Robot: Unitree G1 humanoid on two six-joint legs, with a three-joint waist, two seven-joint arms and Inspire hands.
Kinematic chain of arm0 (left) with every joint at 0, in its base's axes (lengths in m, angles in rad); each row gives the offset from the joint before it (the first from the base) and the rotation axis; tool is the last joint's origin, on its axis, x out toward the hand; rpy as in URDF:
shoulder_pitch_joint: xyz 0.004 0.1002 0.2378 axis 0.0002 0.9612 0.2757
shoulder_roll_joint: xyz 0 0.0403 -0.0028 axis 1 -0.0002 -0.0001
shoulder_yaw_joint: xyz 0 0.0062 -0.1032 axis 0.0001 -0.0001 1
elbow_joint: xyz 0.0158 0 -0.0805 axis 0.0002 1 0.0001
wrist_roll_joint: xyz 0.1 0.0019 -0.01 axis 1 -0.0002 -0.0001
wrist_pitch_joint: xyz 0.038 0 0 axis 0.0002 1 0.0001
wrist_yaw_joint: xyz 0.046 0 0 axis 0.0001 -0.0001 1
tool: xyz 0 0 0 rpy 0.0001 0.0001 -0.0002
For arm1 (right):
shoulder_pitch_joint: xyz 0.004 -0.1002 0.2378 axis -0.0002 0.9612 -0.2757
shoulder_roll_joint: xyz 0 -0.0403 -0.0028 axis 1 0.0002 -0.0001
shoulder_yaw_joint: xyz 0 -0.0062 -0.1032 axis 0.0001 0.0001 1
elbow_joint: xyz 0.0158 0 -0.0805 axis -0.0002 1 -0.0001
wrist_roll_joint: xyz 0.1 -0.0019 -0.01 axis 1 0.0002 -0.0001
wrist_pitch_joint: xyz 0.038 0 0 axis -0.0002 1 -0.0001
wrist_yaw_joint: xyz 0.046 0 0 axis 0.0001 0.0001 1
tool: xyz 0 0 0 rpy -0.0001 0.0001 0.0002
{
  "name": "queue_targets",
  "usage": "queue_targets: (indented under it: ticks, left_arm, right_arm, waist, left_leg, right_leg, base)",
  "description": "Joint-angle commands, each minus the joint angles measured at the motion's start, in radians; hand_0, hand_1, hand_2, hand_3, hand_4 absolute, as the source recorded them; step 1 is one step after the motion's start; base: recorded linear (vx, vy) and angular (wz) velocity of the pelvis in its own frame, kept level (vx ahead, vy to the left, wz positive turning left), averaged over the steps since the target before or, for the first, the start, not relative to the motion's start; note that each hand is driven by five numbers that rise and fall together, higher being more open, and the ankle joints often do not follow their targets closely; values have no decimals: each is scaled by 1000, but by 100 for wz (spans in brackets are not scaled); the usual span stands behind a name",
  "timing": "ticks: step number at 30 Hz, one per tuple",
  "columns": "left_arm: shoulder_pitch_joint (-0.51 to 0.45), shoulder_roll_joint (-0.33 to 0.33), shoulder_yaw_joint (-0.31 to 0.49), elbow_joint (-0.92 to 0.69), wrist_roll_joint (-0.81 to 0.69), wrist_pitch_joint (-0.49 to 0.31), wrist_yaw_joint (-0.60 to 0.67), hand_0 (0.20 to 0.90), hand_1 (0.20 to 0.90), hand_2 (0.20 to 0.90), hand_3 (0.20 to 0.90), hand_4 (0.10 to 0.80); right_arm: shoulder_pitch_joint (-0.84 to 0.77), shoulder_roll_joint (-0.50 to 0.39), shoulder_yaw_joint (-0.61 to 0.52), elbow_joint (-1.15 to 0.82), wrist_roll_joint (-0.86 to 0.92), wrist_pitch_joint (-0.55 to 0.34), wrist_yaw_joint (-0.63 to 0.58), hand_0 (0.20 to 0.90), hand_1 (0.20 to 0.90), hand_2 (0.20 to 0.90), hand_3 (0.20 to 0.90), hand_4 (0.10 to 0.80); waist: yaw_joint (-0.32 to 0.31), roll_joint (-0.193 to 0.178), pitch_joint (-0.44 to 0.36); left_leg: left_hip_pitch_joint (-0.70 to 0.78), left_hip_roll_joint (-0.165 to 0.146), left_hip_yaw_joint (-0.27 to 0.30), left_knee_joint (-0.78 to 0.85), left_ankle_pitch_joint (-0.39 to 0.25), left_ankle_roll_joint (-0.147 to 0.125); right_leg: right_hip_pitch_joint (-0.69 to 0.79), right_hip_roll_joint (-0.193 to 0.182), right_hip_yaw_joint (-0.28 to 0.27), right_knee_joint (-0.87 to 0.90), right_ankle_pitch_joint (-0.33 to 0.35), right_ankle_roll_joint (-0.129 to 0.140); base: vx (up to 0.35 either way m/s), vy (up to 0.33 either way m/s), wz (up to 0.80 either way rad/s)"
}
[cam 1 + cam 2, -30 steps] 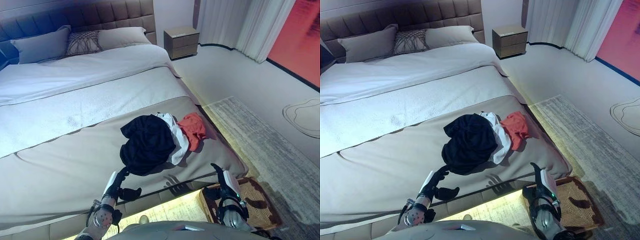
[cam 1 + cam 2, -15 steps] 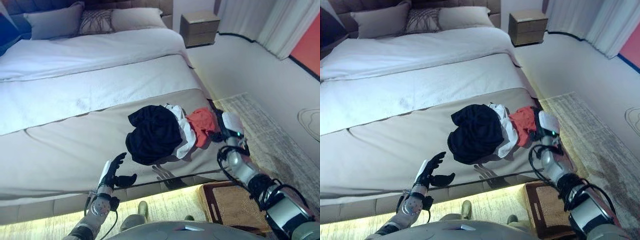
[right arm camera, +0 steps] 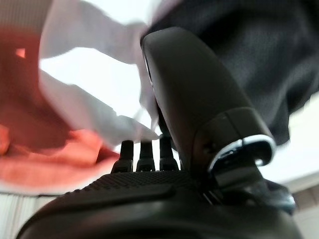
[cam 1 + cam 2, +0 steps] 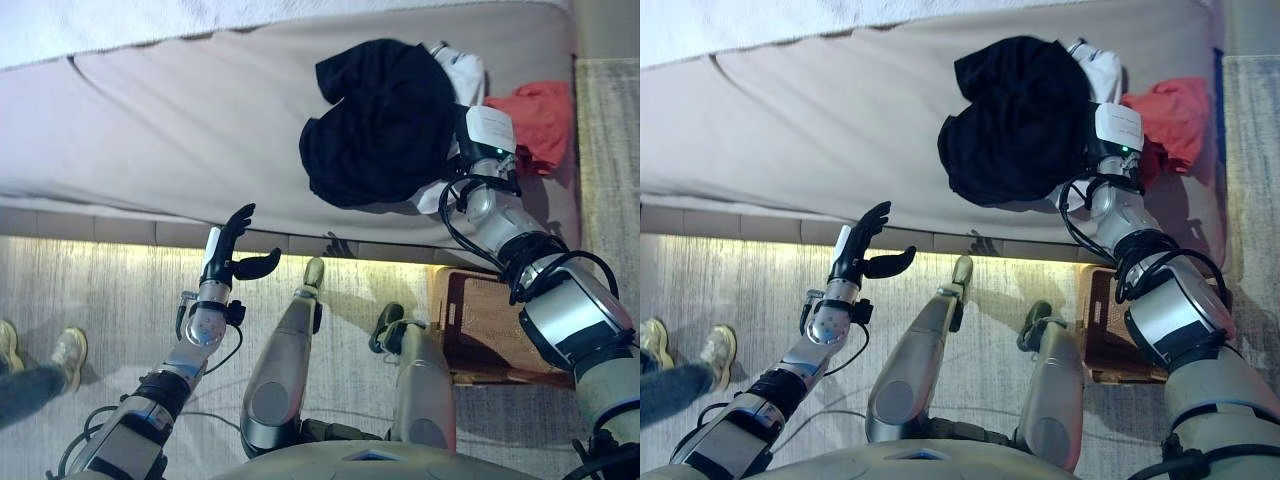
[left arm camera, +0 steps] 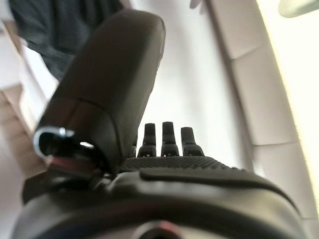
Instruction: Pick up the clothes from the bed and place them into the basket
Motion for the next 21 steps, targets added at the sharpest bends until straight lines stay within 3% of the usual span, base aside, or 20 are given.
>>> queue_targets:
  ticks: [1, 13, 21]
  left_arm:
    - [48, 42, -5, -156, -40, -97, 37, 900, 900, 900, 900, 800]
    - [94, 77, 2, -230, -109, -117, 29, 900, 900, 900, 900, 800]
    - [150, 108, -3, -291, -85, -128, 32, 900, 900, 900, 900, 800]
  right_arm:
    - [-149, -53, 77, 1, -25, -3, -13, 900, 900, 900, 900, 800]
    - [-311, -26, 139, 68, -23, 0, 41, 900, 900, 900, 900, 800]
    - [-399, -28, 128, 39, 25, -8, -40, 900, 900, 900, 900, 800]
  waist:
    - [12, 7, -47]
    - [60, 70, -19]
    - [92, 87, -19]
  left_leg:
    - [-13, -29, 36, 185, -238, 65]
    - [-223, -69, 21, 408, -286, 89]
    - [-319, -86, 5, 444, -275, 90]
  right_leg:
    - [-22, 53, -10, 9, 20, -29]
    - [-241, 33, 3, 237, -32, -50]
    - [-333, 32, -6, 291, -41, -49]
  base:
    - [-30, 21, 3]
    - [20, 19, 6]
    - [26, -26, 12]
